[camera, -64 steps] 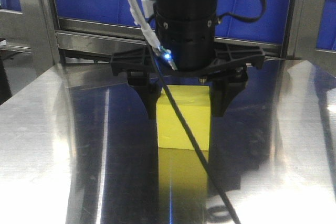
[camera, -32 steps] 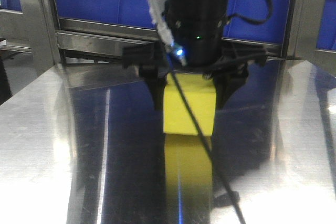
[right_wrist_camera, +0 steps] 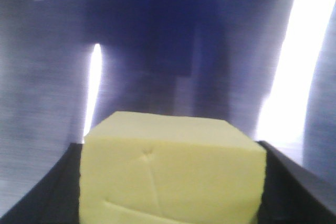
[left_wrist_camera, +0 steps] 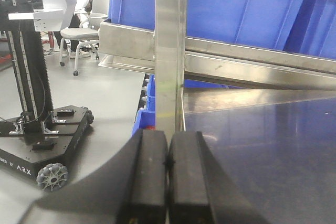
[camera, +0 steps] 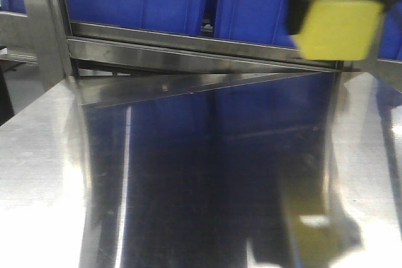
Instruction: Place yellow foam block on left shelf second layer
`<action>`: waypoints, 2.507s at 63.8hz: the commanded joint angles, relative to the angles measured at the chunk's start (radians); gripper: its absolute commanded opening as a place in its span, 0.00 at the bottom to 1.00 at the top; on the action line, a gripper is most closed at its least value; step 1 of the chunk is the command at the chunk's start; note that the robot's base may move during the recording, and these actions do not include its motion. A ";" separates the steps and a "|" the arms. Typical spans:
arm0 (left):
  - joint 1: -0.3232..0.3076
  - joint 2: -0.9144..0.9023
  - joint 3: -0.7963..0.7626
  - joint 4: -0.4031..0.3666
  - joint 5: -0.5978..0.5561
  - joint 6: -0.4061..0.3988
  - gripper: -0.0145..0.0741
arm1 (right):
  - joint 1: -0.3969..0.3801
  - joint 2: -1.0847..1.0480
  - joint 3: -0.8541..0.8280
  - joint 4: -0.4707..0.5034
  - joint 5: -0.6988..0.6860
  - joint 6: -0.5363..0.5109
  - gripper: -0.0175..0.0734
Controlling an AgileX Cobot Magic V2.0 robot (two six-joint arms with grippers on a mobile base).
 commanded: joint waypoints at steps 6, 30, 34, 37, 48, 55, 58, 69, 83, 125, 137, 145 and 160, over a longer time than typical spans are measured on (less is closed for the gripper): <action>-0.005 0.008 0.026 -0.002 -0.088 -0.004 0.32 | -0.129 -0.217 0.153 -0.034 -0.069 -0.054 0.47; -0.005 0.008 0.026 -0.002 -0.088 -0.004 0.32 | -0.254 -0.743 0.539 -0.034 -0.143 -0.106 0.47; -0.005 0.008 0.026 -0.002 -0.088 -0.004 0.32 | -0.252 -0.816 0.567 -0.034 -0.135 -0.120 0.47; -0.005 0.008 0.026 -0.002 -0.088 -0.004 0.32 | -0.252 -0.882 0.580 -0.034 -0.129 -0.136 0.47; -0.005 0.008 0.026 -0.002 -0.088 -0.004 0.32 | -0.252 -1.056 0.585 -0.047 -0.139 -0.218 0.47; -0.005 0.008 0.026 -0.002 -0.088 -0.004 0.32 | -0.252 -1.149 0.585 -0.051 -0.165 -0.266 0.47; -0.005 0.008 0.026 -0.002 -0.088 -0.004 0.32 | -0.252 -1.183 0.585 -0.051 -0.180 -0.277 0.47; -0.005 0.008 0.026 -0.002 -0.088 -0.004 0.32 | -0.252 -1.279 0.585 -0.051 -0.229 -0.278 0.47; -0.005 0.008 0.026 -0.002 -0.088 -0.004 0.32 | -0.252 -1.300 0.585 -0.051 -0.261 -0.278 0.47; -0.005 0.008 0.026 -0.002 -0.088 -0.004 0.32 | -0.252 -1.300 0.585 -0.051 -0.261 -0.278 0.47; -0.005 0.008 0.026 -0.002 -0.088 -0.004 0.32 | -0.252 -1.300 0.585 -0.051 -0.261 -0.278 0.47; -0.005 0.008 0.026 -0.002 -0.088 -0.004 0.32 | -0.252 -1.299 0.585 -0.051 -0.261 -0.278 0.47; -0.005 0.008 0.026 -0.002 -0.088 -0.004 0.32 | -0.252 -1.299 0.585 -0.051 -0.261 -0.278 0.47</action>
